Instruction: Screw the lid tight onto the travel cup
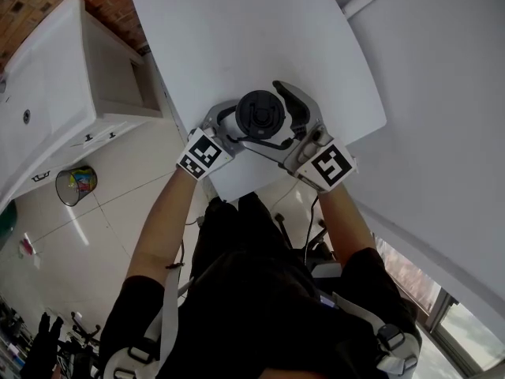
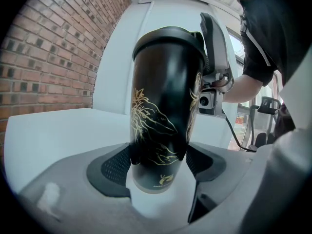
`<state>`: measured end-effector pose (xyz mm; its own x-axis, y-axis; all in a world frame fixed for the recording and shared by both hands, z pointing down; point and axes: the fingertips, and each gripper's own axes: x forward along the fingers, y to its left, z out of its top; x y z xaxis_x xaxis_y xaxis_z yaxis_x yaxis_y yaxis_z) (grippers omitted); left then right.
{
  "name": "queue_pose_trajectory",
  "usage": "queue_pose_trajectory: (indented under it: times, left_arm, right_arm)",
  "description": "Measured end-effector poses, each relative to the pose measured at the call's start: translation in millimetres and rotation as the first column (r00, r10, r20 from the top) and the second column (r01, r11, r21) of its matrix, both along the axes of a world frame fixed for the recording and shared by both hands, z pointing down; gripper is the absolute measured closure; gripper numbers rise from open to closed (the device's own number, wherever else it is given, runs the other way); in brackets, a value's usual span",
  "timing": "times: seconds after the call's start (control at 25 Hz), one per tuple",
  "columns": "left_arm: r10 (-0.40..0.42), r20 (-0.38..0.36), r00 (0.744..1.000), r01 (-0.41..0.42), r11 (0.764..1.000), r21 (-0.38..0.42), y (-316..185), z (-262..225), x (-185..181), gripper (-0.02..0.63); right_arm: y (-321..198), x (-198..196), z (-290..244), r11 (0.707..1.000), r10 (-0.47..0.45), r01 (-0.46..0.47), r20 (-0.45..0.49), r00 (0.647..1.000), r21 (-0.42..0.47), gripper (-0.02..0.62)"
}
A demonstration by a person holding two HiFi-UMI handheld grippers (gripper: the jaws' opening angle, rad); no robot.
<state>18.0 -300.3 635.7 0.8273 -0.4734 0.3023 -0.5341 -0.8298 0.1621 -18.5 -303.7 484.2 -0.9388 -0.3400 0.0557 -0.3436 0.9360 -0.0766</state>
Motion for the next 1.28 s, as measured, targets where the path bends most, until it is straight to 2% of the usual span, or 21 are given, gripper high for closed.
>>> queue_pose_trajectory:
  times: [0.2,0.32,0.6,0.84,1.08,1.16,1.28]
  left_arm:
    - [0.003,-0.002,1.0,-0.003,1.0,0.001,0.3,-1.2,1.2,0.248]
    - [0.002,-0.002,1.0,-0.002,1.0,0.002,0.6,-1.9,0.3,0.247]
    - [0.002,-0.001,1.0,-0.002,1.0,0.002,0.9,-0.5,-0.5,0.247]
    - [0.001,-0.001,1.0,-0.001,1.0,0.003,0.5,0.0,-0.7,0.249]
    - [0.0,-0.003,1.0,0.0,1.0,0.002,-0.5,0.2,-2.3,0.248]
    - [0.002,-0.002,1.0,-0.002,1.0,0.004,-0.1,0.2,-2.1,0.247]
    - [-0.002,0.001,1.0,0.002,1.0,0.008,-0.6,0.5,-3.1,0.247]
  right_arm:
    - [1.0,-7.6,1.5,0.999,0.032,-0.032,0.01,0.999,-0.016,0.103]
    - [0.4,-8.7,4.1,0.998,0.067,-0.067,-0.035,0.997,-0.019,0.12]
    - [-2.4,-3.2,10.7,0.98,0.197,-0.196,-0.044,0.979,0.03,0.121]
    - [-5.5,-1.4,12.6,0.946,0.323,-0.322,-0.056,0.945,0.029,0.123]
    - [-10.7,-4.5,11.3,0.883,0.47,-0.469,-0.059,0.881,0.024,0.137]
    - [-11.6,-5.7,15.2,0.881,0.472,-0.473,-0.067,0.879,0.001,0.133]
    - [-11.1,-8.7,15.2,0.895,0.444,-0.445,-0.054,0.894,-0.019,0.097]
